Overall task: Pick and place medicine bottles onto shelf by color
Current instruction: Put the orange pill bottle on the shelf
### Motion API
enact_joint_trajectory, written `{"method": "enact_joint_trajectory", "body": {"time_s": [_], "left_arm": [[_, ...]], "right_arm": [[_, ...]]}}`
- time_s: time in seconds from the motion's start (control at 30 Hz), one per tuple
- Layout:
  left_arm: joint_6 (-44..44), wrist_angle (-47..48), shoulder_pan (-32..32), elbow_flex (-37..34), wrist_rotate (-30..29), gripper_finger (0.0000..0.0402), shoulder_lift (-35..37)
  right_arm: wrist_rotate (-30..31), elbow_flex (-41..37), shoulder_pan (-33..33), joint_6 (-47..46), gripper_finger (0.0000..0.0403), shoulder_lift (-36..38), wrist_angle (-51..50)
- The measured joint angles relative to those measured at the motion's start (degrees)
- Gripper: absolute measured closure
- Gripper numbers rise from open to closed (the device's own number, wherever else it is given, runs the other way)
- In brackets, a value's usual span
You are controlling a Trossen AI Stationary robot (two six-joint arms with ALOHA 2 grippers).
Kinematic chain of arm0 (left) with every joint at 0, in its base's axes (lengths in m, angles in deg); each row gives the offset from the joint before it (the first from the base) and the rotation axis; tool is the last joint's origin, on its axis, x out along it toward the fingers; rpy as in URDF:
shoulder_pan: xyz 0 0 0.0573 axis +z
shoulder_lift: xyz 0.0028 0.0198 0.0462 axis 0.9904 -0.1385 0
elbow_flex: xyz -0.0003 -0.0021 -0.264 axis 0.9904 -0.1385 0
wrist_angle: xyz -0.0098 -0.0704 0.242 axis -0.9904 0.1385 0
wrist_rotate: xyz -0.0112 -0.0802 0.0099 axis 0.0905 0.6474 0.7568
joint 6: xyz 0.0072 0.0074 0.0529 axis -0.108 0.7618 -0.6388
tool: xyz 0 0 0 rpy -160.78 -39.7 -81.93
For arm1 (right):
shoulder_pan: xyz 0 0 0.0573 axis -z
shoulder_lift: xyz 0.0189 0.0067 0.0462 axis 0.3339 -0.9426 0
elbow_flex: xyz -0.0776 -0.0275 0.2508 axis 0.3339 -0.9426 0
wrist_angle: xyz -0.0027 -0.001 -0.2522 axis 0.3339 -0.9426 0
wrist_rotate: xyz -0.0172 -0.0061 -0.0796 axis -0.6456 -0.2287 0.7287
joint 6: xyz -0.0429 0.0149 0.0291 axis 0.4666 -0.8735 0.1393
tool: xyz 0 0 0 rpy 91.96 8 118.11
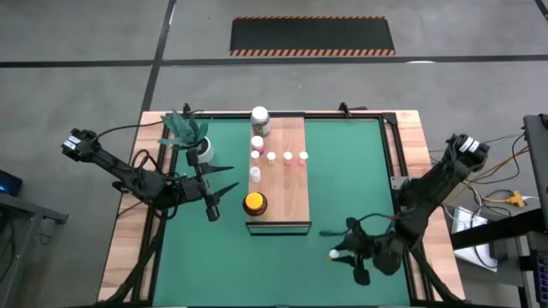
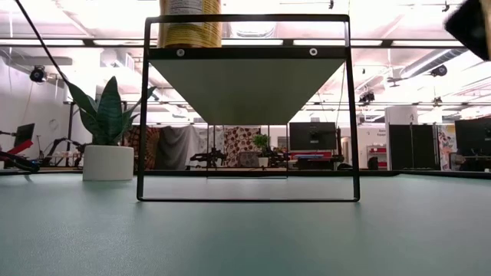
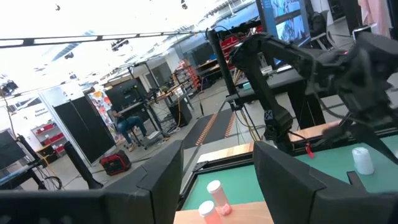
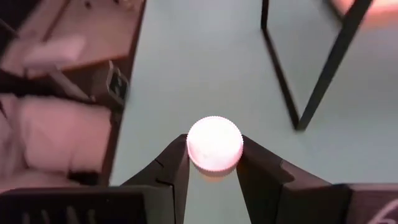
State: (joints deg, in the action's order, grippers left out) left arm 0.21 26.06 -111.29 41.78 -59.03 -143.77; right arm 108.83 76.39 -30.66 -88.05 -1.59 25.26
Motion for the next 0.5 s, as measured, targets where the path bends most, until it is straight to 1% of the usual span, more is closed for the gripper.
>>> {"method": "enact_joint_trajectory", "body": {"time_s": [0.17,0.27,0.4,0.5], "left_arm": [[-0.86,-0.01,0.0,0.0,0.0,0.0224,0.0],[-2.63,-0.01,0.0,0.0,0.0,0.0223,0.02],[-4.25,0.28,0.02,0.0,0.0,0.0224,0.02],[-4.58,1.02,0.02,-0.03,0.0,0.0223,0.02]], "right_arm": [[-1.2,0.0,4.05,1.98,0.0298,7.34,-0.02],[-3.34,0.8,6.95,4.75,0.0298,10.9,-0.25],[-5.75,4.64,10.89,11.52,0.0298,13.18,-1.14],[-6.99,9.71,14.49,15.25,0.0298,13.29,-7.72]]}}
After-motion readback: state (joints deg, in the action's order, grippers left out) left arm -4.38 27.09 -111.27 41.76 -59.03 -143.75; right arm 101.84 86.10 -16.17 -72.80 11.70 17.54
